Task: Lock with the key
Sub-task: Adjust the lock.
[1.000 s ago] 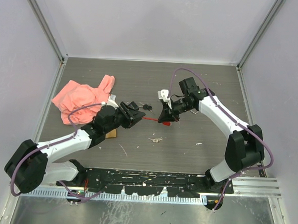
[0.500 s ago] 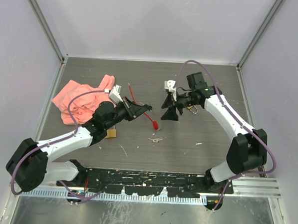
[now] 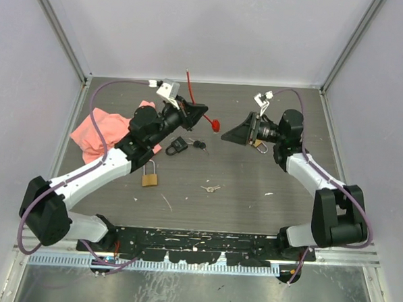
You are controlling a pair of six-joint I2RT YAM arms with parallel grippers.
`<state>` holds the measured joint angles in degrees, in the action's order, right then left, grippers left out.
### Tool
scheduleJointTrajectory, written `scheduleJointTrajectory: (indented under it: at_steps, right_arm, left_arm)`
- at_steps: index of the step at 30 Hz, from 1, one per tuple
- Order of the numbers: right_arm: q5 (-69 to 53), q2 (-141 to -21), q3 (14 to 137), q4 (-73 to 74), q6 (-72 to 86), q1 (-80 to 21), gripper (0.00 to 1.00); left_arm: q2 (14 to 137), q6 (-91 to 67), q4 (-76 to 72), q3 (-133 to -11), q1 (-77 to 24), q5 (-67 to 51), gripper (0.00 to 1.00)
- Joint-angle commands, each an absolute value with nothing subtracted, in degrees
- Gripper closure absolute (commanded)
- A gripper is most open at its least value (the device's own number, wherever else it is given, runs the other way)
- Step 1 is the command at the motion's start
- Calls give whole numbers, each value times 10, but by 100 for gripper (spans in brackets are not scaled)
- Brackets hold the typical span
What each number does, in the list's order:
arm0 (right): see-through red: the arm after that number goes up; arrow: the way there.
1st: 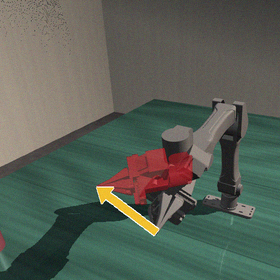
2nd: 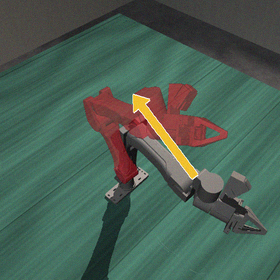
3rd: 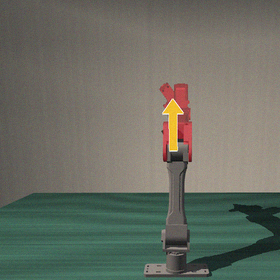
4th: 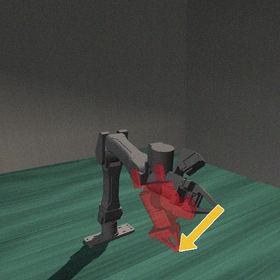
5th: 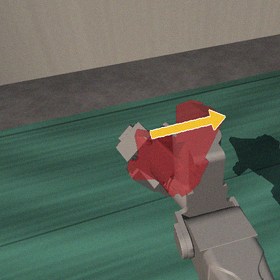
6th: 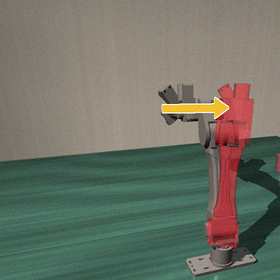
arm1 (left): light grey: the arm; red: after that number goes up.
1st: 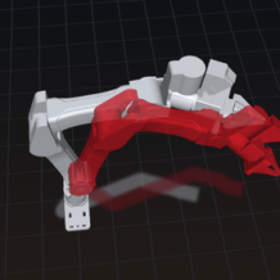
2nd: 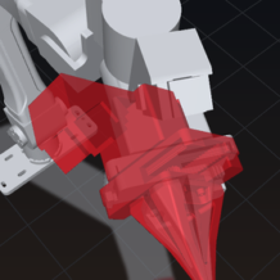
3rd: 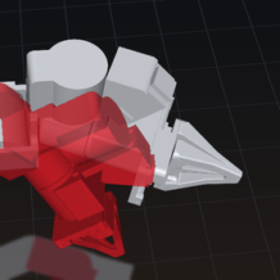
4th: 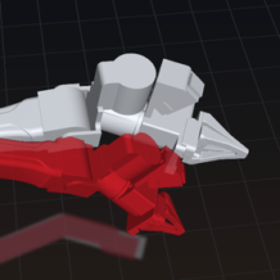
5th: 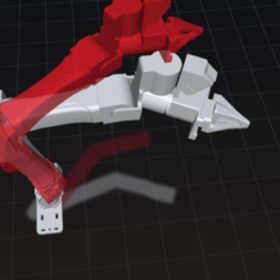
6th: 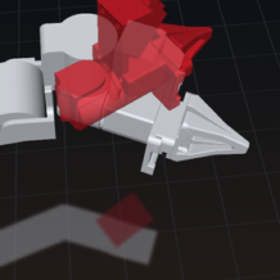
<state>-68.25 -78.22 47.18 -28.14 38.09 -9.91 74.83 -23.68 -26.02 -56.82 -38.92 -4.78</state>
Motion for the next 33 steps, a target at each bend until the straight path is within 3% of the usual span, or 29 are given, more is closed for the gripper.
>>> scheduleJointTrajectory:
  at_steps: [1,5,11,17,24,30,33]
  right_arm:
    - [-590,-819,440,-685,858,-94,28]
    - [-526,-863,416,-802,1047,-96,22]
    - [-507,-863,399,-710,1055,-126,20]
    - [-484,-811,379,-491,962,-151,26]
    - [-472,-844,405,-510,975,-156,29]
    - [-458,-855,399,-533,984,-155,45]
    - [-454,-856,397,-555,1005,-154,44]
  left_arm:
    - [773,-136,-300,-618,-393,-52,100]
    - [781,-112,-318,-627,-400,-64,100]
    - [787,-76,-326,-633,-422,-60,100]
    - [789,-35,-339,-631,-448,-53,100]
    - [776,-23,-352,-606,-480,-54,100]
    - [742,-34,-372,-547,-493,-42,100]
    - [732,-35,-377,-524,-497,-44,100]
